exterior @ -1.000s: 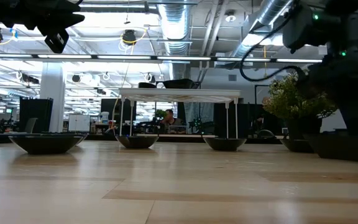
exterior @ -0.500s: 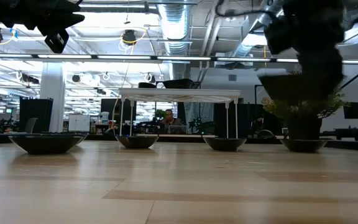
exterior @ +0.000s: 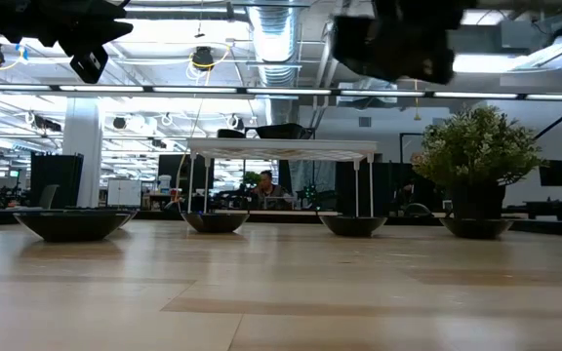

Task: Pick & Place Mini shaped plates
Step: Stack the top black distorted square plate on top of the black distorted square plates on the shelf

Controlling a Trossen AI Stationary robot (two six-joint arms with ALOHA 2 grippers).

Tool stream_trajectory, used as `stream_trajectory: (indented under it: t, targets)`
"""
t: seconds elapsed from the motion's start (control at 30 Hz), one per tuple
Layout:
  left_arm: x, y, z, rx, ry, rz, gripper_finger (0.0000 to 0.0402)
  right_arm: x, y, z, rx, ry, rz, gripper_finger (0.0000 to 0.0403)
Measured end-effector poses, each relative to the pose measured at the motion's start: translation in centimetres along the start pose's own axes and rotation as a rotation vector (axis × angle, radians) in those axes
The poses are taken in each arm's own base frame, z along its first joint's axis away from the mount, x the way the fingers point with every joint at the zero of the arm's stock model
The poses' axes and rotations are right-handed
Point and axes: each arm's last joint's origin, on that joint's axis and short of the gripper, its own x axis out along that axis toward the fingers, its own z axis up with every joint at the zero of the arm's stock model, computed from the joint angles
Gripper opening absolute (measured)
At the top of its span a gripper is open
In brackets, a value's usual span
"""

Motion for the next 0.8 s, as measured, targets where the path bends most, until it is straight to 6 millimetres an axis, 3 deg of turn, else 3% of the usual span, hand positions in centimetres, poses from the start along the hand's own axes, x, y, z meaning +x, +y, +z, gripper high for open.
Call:
stream_trajectory:
  t: [0.37,0.8]
  targets:
    - [0.0,0.0,0.0,0.0,-0.001,0.001,0.0086,-3.5,-3.1,5.9,-0.253,-0.25,-0.09,0.0]
    - [0.0,0.0,0.1,-0.001,-0.007,-0.002,0.0086,-4.8,-8.4,14.6,-0.382,-0.146,-0.31,0.0]
